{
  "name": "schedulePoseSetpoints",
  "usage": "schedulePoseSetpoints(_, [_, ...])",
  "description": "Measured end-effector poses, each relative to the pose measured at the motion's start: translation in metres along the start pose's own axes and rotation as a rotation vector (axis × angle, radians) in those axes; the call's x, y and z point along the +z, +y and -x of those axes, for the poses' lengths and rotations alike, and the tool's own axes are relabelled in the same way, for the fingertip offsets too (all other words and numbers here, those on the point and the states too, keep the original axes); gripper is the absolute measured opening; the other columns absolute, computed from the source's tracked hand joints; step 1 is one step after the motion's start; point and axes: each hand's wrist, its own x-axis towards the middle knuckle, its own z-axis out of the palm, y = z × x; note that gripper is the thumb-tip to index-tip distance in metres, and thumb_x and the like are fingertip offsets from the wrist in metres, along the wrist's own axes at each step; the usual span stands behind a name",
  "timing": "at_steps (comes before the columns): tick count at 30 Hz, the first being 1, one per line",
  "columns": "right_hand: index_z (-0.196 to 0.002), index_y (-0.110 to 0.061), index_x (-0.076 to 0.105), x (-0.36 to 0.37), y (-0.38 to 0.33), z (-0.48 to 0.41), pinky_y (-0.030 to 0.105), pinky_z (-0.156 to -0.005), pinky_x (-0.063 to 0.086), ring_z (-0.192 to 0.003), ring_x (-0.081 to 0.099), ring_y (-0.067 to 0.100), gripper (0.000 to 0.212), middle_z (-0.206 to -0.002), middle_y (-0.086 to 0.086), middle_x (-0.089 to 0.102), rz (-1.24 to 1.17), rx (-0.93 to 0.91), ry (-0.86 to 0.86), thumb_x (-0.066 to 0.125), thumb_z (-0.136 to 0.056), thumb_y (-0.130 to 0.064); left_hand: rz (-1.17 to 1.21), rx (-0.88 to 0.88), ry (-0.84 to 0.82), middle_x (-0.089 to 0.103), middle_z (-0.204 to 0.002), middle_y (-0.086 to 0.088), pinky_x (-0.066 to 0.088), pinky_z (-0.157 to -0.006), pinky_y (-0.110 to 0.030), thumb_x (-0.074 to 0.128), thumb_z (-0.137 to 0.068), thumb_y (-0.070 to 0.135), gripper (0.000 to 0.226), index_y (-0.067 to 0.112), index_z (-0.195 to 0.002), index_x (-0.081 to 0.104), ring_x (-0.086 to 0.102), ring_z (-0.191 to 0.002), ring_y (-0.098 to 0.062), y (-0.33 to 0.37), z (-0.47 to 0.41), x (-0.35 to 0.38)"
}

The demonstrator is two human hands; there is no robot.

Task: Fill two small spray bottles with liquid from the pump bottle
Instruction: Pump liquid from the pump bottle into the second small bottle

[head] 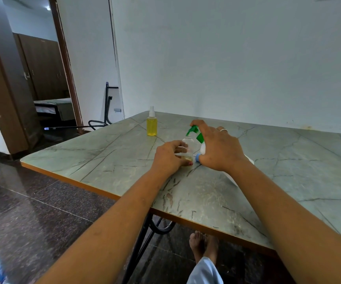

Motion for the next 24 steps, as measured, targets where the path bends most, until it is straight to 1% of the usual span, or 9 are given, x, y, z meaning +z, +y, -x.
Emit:
schedulePoseSetpoints(2, [-0.140, -0.042, 0.013, -0.0002, 0.0007, 0.0002, 0.040, -0.080, 0.052, -0.107, 0.054, 0.026, 0.090, -0.126, -0.001, 0.056, 0.021, -0.001, -0.004, 0.073, -0.072, -0.038, 0.004, -0.006, -0.003, 0.064, -0.120, -0.004, 0.047, -0.092, -0.025, 0.080, -0.070, 0.016, 0.055, 0.016, -0.120, 0.058, 0.062, -0.105, -0.016, 0.0000, -0.0001, -0.0005])
schedulePoseSetpoints(5, [-0.144, -0.044, 0.004, -0.0012, 0.0017, 0.0008, 0.041, -0.080, 0.052, -0.110, 0.054, 0.026, 0.099, -0.128, -0.001, 0.055, 0.044, -0.002, -0.008, 0.073, -0.073, -0.040, -0.005, 0.000, -0.023, 0.064, -0.120, -0.004, 0.046, -0.086, -0.019, 0.081, -0.070, 0.013, 0.056, 0.016, -0.121, 0.058, 0.061, -0.102, -0.013, -0.0003, -0.0005, -0.0009])
schedulePoseSetpoints(6, [-0.144, -0.044, 0.004, -0.0015, 0.0018, 0.0007, 0.041, -0.080, 0.053, -0.110, 0.054, 0.026, 0.099, -0.127, -0.001, 0.055, 0.039, 0.001, -0.010, 0.073, -0.073, -0.040, -0.008, -0.001, -0.030, 0.063, -0.121, -0.004, 0.046, -0.085, -0.018, 0.080, -0.070, 0.012, 0.056, 0.016, -0.121, 0.057, 0.061, -0.102, -0.012, -0.0001, -0.0007, -0.0011])
schedulePoseSetpoints(9, [-0.142, -0.042, 0.010, -0.0022, 0.0016, 0.0010, 0.041, -0.080, 0.053, -0.108, 0.054, 0.025, 0.093, -0.126, -0.001, 0.056, 0.016, 0.007, -0.009, 0.072, -0.073, -0.038, -0.012, -0.024, -0.046, 0.062, -0.124, -0.004, 0.046, -0.091, -0.022, 0.079, -0.071, 0.012, 0.056, 0.016, -0.122, 0.056, 0.060, -0.109, -0.015, 0.0007, -0.0014, -0.0017])
schedulePoseSetpoints(11, [-0.141, -0.042, 0.011, -0.0020, 0.0014, 0.0016, 0.040, -0.078, 0.052, -0.108, 0.053, 0.025, 0.091, -0.125, -0.002, 0.056, 0.017, -0.001, -0.001, 0.071, -0.074, -0.037, -0.003, -0.037, -0.052, 0.062, -0.125, -0.003, 0.045, -0.090, -0.020, 0.079, -0.071, 0.011, 0.057, 0.016, -0.123, 0.057, 0.060, -0.110, -0.013, 0.0000, -0.0019, -0.0025])
schedulePoseSetpoints(15, [-0.141, -0.042, 0.011, -0.0020, 0.0029, 0.0032, 0.040, -0.078, 0.051, -0.109, 0.052, 0.025, 0.088, -0.123, -0.002, 0.056, 0.007, -0.005, 0.001, 0.070, -0.075, -0.039, 0.025, -0.053, -0.074, 0.063, -0.124, 0.000, 0.040, -0.084, -0.015, 0.080, -0.070, 0.010, 0.058, 0.016, -0.123, 0.057, 0.059, -0.107, -0.009, -0.0029, -0.0022, -0.0039])
schedulePoseSetpoints(20, [-0.140, -0.043, 0.011, -0.0019, 0.0053, 0.0048, 0.040, -0.079, 0.051, -0.108, 0.052, 0.024, 0.087, -0.123, -0.003, 0.057, -0.009, -0.015, 0.009, 0.069, -0.076, -0.040, 0.027, -0.060, -0.114, 0.065, -0.119, 0.001, 0.039, -0.086, -0.017, 0.079, -0.072, 0.015, 0.056, 0.020, -0.123, 0.058, 0.057, -0.096, -0.006, -0.0051, -0.0014, -0.0055])
schedulePoseSetpoints(24, [-0.140, -0.044, 0.009, -0.0017, 0.0075, 0.0055, 0.039, -0.080, 0.051, -0.109, 0.053, 0.024, 0.087, -0.124, -0.004, 0.056, -0.007, -0.007, 0.012, 0.069, -0.077, -0.044, 0.033, -0.061, -0.111, 0.065, -0.119, -0.001, 0.039, -0.086, -0.017, 0.076, -0.076, 0.020, 0.048, 0.018, -0.121, 0.060, 0.057, -0.097, -0.007, -0.0051, -0.0027, -0.0045])
